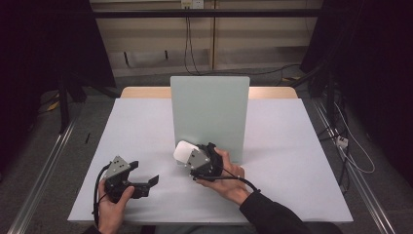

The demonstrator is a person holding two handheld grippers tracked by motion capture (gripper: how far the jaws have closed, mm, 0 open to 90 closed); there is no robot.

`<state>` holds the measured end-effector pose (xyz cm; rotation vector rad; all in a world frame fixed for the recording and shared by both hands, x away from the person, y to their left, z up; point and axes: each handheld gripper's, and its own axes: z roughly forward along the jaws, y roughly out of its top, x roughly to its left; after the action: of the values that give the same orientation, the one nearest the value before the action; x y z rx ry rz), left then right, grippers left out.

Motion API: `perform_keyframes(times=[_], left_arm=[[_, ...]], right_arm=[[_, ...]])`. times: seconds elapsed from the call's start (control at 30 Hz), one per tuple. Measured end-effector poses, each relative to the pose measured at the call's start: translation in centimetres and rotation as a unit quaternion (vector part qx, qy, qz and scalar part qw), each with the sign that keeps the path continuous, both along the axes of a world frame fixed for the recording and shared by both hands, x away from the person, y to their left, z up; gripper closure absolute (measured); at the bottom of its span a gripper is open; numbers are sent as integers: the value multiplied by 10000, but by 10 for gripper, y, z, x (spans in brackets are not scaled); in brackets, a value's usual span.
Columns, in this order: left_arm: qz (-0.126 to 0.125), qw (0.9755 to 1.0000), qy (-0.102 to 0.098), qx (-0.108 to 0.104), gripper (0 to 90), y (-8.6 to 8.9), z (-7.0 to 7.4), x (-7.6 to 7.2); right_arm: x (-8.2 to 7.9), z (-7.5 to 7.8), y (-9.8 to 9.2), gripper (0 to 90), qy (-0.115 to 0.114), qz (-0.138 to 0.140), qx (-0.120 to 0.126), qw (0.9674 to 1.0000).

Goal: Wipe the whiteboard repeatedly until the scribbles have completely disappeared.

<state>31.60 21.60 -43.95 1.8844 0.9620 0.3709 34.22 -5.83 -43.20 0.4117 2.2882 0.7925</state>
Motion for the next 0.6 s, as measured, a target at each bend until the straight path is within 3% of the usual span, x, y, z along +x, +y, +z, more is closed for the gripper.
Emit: perform_keyframes(times=[0.17,0.27,0.43,0.6], left_arm=[[5,10000,3,10,56,0,0,0],[-7,10000,4,8,56,0,0,0],[-4,10000,3,1,56,0,0,0],[-3,10000,15,8,56,1,0,0]], right_arm=[[-1,-4,6,316,65,73,-119,9999],[1,3,4,315,-61,0,-19,10000],[14,37,-5,315,-382,-230,272,9986],[23,66,-19,315,-690,-586,593,9941]])
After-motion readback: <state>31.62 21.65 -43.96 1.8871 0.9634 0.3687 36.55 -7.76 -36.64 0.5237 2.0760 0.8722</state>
